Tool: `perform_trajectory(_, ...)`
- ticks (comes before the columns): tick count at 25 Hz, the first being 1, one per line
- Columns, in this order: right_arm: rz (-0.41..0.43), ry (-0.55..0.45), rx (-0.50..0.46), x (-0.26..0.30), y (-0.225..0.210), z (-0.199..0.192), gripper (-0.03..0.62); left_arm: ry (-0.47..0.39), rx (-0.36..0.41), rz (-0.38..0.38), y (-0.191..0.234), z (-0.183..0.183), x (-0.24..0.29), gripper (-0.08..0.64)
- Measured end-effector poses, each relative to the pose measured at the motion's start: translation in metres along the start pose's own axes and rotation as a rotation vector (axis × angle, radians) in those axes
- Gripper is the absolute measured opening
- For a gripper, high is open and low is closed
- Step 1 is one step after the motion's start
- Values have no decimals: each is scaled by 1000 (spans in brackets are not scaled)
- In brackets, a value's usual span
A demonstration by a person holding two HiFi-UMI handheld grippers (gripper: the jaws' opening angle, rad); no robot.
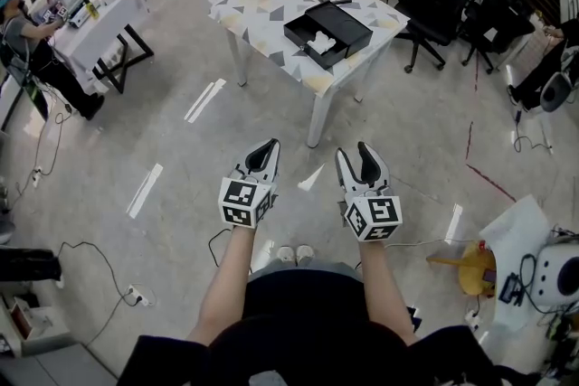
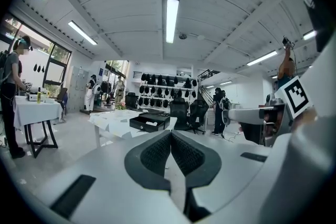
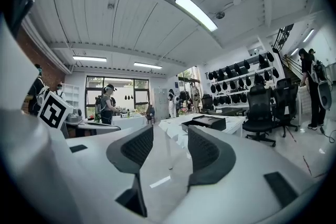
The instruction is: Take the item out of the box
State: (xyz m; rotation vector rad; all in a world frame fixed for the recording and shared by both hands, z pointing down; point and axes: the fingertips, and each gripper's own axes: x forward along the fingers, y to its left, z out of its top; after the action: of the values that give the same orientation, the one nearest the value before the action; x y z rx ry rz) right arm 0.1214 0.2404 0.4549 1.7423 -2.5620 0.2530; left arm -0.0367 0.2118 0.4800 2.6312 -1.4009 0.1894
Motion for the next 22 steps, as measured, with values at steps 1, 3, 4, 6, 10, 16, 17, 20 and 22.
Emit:
perform_trajectory(1,-3,-2,1,3,-1,1,192,0,1,-2,2,0,1,20)
perform_trajectory(3,-11,-7,7,8,-2,2,192,-3,4,-7,6,2,3,20)
perform_trajectory(4,-14,-10,10,12,-2,3,193,-7,5,-8,9,3,3,20)
perform_trajectory(6,-18,-18,12,18,-1,5,193,-18,8,-7,17,5,1,20)
perform_trajectory(10,-28,-43,4,26,1,11,193,-35,11,5,34,7,-4,20)
perform_trajectory(16,-47,-64,8,41,-7,19,193,-32,6,22,59,6,0,20)
perform_trajectory(17,-50,-65,7,45,-9,20,193,-33,5,23,62,7,2,20)
perform_trajectory(20,-47,-62,-11,62,-13,21,193,-35,9,23,75,7,13,20)
perform_trajectory(22,-42,-59,-29,75,-16,21,193,-34,15,19,83,6,24,20)
